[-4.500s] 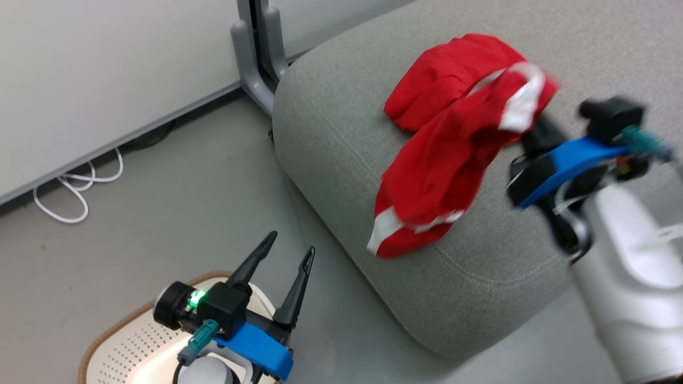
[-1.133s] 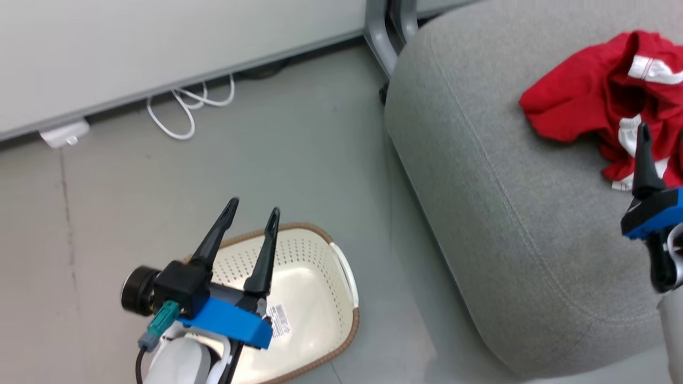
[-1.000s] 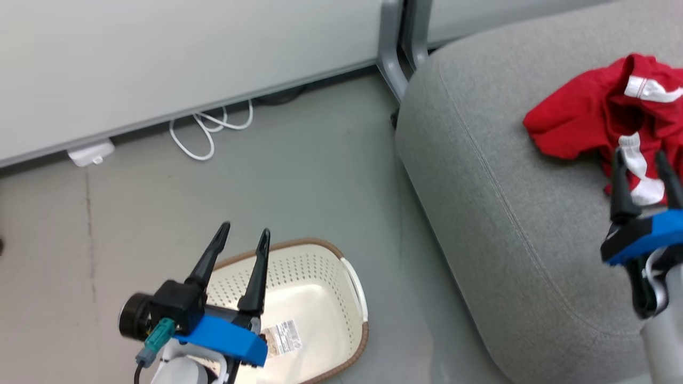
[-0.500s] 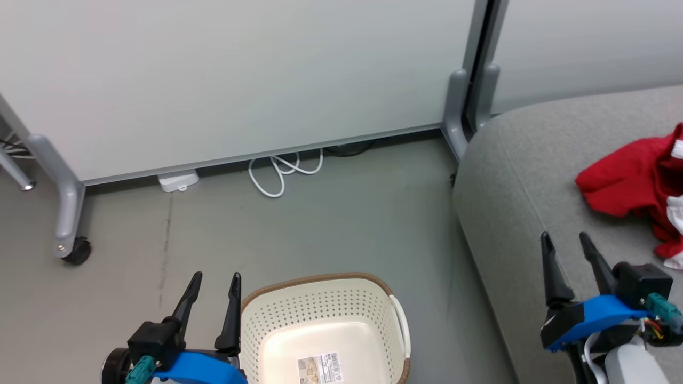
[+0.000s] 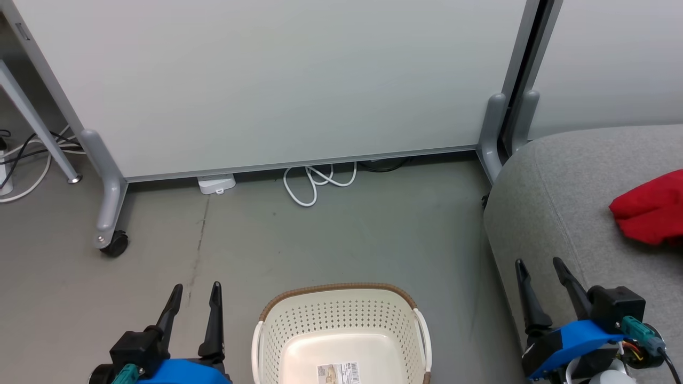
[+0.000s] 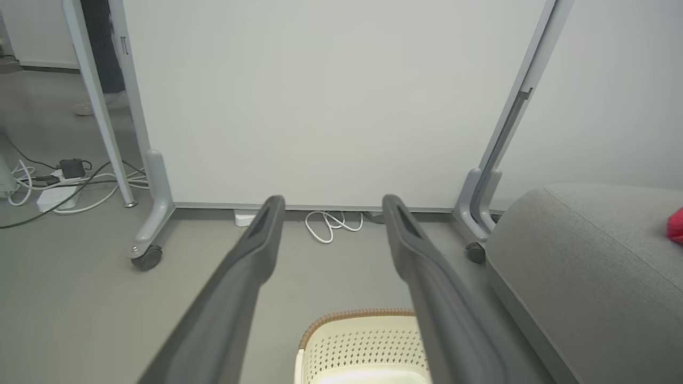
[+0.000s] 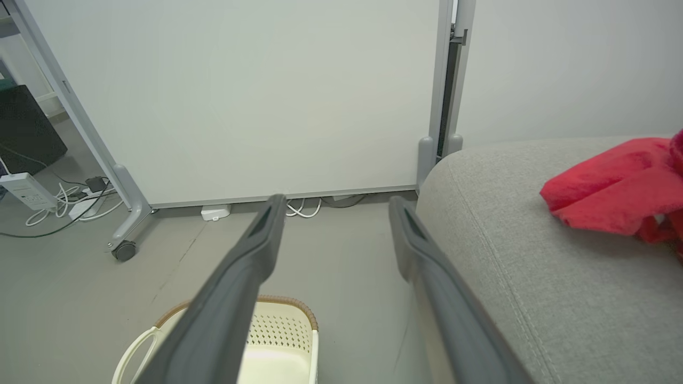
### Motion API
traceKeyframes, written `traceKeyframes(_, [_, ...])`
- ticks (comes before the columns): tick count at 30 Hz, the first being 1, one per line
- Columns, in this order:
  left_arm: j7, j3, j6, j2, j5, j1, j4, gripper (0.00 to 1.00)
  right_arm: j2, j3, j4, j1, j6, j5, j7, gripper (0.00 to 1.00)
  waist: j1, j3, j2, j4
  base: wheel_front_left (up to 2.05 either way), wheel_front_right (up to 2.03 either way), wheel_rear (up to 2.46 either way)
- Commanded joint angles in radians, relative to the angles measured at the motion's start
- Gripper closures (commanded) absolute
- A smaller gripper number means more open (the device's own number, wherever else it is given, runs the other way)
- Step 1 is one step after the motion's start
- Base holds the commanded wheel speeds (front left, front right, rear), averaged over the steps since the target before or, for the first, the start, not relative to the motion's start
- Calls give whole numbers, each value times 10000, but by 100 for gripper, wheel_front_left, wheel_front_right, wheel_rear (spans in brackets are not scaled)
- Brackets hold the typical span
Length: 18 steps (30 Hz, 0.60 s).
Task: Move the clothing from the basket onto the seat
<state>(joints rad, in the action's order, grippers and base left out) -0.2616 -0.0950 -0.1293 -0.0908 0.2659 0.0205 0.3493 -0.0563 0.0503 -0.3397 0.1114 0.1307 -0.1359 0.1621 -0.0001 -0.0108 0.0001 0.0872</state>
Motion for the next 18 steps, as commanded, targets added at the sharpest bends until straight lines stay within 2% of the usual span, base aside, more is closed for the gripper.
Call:
traceKeyframes(1, [-50,102,-18,-26,43,-89,31,0,32,-9,62,-198,1,42,-11,0,1,-9,-1,39,0,0,0])
traceKeyframes(18, [-50,283,-19,-101,1,-3,10,0,68,-249,0,-165,1,-147,82,0,1,204,-1,144,0,0,0])
